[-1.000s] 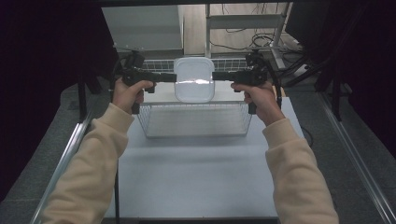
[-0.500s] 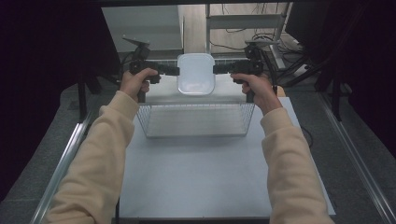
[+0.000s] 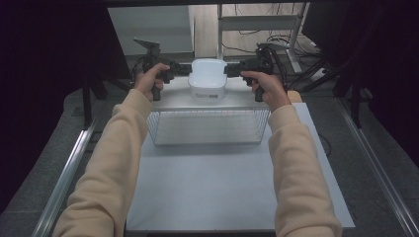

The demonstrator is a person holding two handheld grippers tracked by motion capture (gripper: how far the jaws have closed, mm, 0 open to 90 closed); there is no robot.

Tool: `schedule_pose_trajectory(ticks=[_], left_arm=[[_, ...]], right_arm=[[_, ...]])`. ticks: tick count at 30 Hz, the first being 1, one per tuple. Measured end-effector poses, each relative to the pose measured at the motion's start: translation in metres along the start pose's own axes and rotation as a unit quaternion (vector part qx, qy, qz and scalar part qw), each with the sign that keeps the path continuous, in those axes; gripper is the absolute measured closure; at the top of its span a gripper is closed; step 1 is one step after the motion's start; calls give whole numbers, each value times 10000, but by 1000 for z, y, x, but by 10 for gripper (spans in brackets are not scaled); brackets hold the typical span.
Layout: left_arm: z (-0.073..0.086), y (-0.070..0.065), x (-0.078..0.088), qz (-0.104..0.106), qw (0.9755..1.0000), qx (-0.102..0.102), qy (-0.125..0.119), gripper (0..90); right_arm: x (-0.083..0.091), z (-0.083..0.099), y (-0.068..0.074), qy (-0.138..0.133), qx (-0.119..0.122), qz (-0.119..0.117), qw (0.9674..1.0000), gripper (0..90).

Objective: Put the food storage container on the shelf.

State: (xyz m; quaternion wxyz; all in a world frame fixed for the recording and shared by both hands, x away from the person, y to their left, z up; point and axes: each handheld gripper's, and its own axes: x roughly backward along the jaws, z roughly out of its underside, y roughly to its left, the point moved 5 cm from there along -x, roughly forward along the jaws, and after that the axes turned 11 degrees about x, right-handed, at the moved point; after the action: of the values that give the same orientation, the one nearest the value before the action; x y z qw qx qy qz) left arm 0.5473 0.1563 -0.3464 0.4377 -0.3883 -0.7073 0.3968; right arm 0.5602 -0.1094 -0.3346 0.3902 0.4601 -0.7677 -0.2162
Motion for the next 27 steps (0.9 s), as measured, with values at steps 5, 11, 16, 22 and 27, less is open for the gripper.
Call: schedule_pose_trajectory(ticks=[5, 11, 16, 22, 27], left_arm=[[0, 3, -1, 72, 9999, 66, -45, 751], [3, -4, -1, -94, 9990, -312, -305, 573], [13, -19, 6, -371, 9933, -910, -609, 403], [40, -35, 15, -686, 9828, -1523, -789, 309], [74, -42, 27, -1054, 9676, -2145, -819, 269]], right_arm=[[-2, 1, -3, -58, -220, 67, 9997, 701], [-3, 1, 6, -247, -101, 262, 9993, 456], [4, 3, 26, -471, 500, 588, 9959, 316], [21, 16, 41, -527, 1378, 912, 9848, 279], [39, 42, 43, -301, 2146, 1164, 9693, 269]])
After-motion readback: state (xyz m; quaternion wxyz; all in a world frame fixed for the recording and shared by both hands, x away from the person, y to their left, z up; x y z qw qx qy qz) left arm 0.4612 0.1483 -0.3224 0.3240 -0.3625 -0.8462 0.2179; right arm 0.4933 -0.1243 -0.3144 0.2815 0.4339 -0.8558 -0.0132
